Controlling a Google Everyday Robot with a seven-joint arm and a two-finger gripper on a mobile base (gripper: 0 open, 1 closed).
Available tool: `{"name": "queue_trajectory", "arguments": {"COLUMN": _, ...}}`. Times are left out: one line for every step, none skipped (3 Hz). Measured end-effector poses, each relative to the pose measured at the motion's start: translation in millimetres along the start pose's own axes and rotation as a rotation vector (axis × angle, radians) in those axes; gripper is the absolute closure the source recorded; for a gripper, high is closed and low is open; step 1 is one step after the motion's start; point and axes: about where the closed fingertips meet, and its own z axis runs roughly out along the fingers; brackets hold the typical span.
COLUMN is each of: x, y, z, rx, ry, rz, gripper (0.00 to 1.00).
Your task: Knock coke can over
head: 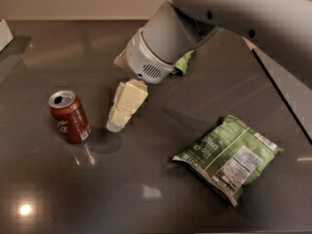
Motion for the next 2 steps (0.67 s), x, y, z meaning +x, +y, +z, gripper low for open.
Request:
{"name": "queue_trajectory", "arguments": {"x": -9.6, "y": -6.5, "z": 24.2, "rx": -0.027, "ry": -0.058, "rz": 0.004, "gripper": 0.00}}
{"name": "queue_trajectory", "arguments": {"x": -18.5, "y": -8.6, "z": 43.2, "rx": -0.046, "ry": -0.115, "rz": 0.005, "gripper": 0.00}}
